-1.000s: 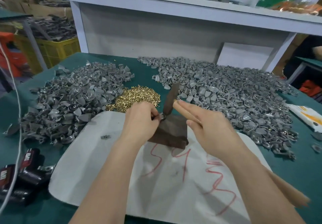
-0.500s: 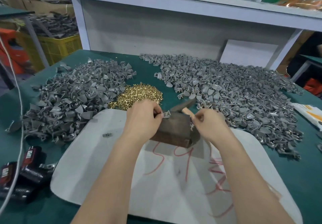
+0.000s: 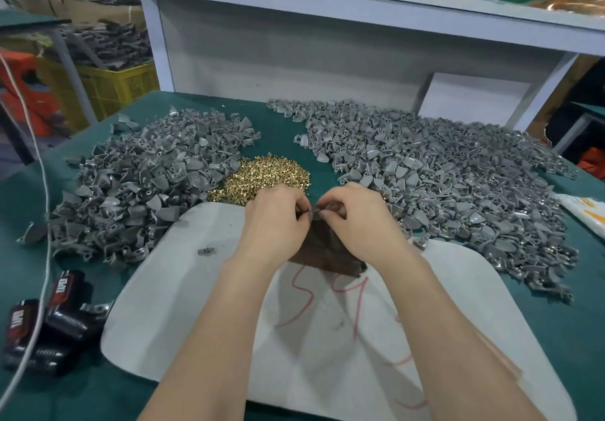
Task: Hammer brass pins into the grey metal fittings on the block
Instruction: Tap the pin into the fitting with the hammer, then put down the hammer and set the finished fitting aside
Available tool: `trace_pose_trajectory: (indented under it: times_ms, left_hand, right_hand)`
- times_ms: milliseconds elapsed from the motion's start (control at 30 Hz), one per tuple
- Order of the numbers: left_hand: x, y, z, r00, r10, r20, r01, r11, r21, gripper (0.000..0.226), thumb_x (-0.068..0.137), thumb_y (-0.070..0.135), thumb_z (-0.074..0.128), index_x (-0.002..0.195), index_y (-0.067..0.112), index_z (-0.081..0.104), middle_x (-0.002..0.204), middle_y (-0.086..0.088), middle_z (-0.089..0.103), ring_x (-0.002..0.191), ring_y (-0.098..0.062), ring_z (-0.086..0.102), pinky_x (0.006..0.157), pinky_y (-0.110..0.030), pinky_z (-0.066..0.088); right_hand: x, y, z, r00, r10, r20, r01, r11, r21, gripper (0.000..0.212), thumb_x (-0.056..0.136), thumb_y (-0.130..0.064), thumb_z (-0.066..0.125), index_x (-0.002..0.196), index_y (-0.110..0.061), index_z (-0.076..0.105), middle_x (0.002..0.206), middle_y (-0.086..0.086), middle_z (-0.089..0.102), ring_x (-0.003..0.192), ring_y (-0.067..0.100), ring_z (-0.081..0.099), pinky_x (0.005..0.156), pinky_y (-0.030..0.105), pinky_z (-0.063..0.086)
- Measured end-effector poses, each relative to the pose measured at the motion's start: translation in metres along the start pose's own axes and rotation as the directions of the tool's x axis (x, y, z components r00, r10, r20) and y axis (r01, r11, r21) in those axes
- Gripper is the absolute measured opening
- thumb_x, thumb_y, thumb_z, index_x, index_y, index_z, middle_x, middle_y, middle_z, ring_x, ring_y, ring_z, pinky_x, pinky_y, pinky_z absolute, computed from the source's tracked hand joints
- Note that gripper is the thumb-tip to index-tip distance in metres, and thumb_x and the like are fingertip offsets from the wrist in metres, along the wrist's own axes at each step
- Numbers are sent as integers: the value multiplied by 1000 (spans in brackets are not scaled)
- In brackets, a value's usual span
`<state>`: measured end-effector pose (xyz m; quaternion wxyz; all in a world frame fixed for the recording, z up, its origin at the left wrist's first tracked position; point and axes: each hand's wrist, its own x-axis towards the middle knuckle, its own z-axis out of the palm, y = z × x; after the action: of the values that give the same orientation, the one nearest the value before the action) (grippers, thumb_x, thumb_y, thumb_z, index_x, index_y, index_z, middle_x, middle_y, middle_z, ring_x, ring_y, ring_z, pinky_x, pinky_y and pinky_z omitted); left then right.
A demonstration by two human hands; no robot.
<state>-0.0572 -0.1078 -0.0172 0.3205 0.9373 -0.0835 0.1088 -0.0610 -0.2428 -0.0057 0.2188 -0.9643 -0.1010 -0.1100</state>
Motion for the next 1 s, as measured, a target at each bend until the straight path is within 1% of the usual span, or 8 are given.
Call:
trace_pose_trajectory:
  times_ms: [133,300,433,533,633,867,933,1000]
  left_hand:
    - [0,0,0,1000,5,2,-5,1000,2,10,87,22,62,91,20,71,98,-1,66,97,-27,59,85,-41,48]
    - [0,3,-1,1000,12,-11,-12,999,34,11,88,21,61,93,19,70,102,-2,65,100,-28,57,86,-42,46]
    - [0,5,0,1000,19,-10,-18,997,74,13,90,19,58,94,18,70,104,-4,64,102,-30,54,87,-41,44]
    - [0,3,0,999,36,-8,-35,993,109,12,91,21,58,94,19,69,105,-3,62,103,-29,51,86,-38,42]
    - [0,2,0,998,60,-10,-58,990,132,10,92,21,57,94,20,67,107,0,59,104,-26,47,84,-35,35]
    - [-2,0,-2,995,97,-10,-95,988,118,8,91,14,55,87,21,58,100,4,54,100,-24,45,80,-33,30]
    - [-2,0,-3,995,102,-13,-101,990,99,11,90,15,56,84,23,51,94,8,48,99,-23,47,82,-34,33]
    - [-2,0,-4,993,116,-28,-114,992,62,8,91,17,57,85,19,52,92,7,52,96,-24,51,83,-37,40]
  right_hand:
    - [2,-3,3,1000,-20,-5,19,999,-38,11,89,-19,58,98,-15,64,99,5,53,95,24,54,86,39,44]
    - [3,-6,5,999,34,11,-34,999,-23,9,91,-19,57,97,-14,60,102,6,53,95,24,54,85,37,43]
    - [12,-11,1,987,106,122,-95,991,-95,11,92,-17,55,102,-12,55,107,10,56,98,26,53,75,30,38]
    - [20,-16,-6,969,85,230,-33,975,-222,17,94,-13,50,109,-5,53,111,14,58,102,28,53,73,30,38]
    - [24,-18,-9,955,70,288,7,965,-260,19,95,-11,48,111,-3,52,111,15,58,104,29,53,73,29,39]
    - [20,-12,-10,958,37,283,16,983,-183,17,95,-12,48,109,-5,52,110,13,58,101,26,51,76,31,39]
    - [18,-10,-7,968,16,250,21,989,-145,15,95,-13,48,108,-6,52,109,13,58,101,26,51,76,29,37]
    - [16,-7,-4,979,1,202,19,995,-96,8,95,-13,48,102,-11,51,107,11,57,99,25,51,76,28,36]
